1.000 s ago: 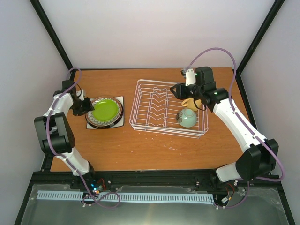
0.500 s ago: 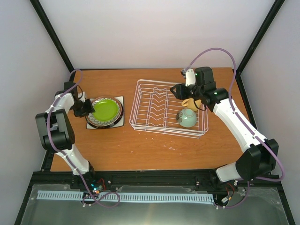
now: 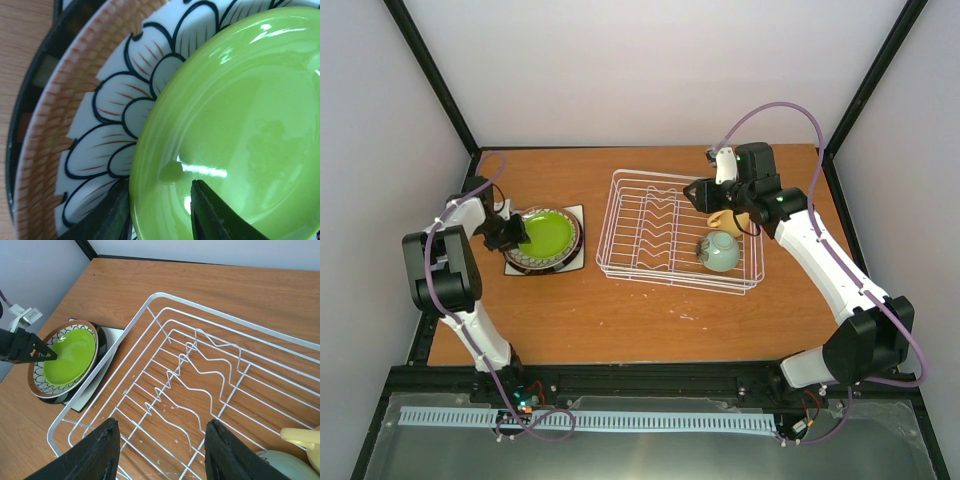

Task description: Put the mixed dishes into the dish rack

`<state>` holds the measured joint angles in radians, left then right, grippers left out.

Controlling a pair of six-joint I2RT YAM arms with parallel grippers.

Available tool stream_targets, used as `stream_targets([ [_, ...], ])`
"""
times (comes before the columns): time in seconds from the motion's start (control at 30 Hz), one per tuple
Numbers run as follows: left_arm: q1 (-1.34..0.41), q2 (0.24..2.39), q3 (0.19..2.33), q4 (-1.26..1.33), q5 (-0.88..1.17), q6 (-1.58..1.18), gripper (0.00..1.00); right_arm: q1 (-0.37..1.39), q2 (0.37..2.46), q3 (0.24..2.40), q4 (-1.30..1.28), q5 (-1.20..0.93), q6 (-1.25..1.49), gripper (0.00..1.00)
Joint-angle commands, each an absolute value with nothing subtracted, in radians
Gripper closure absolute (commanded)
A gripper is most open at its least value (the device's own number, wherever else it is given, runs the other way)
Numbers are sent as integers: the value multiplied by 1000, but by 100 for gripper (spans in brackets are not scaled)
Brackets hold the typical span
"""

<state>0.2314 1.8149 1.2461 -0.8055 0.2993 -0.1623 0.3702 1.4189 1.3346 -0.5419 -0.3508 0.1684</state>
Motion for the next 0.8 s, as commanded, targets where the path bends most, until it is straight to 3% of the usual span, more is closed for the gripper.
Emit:
stream_targets([
  [0.0, 220, 1845, 1271, -795, 300, -155, 69, 377, 1426, 1348, -533, -338, 158, 53],
  [0.37, 216, 1850, 1267, -797, 320, -149, 99, 377, 1435, 1345, -532, -338, 155, 53],
  [0.77, 216, 1752, 1288, -779, 340, -150, 99, 377, 1443, 1332, -512, -353, 160, 53],
])
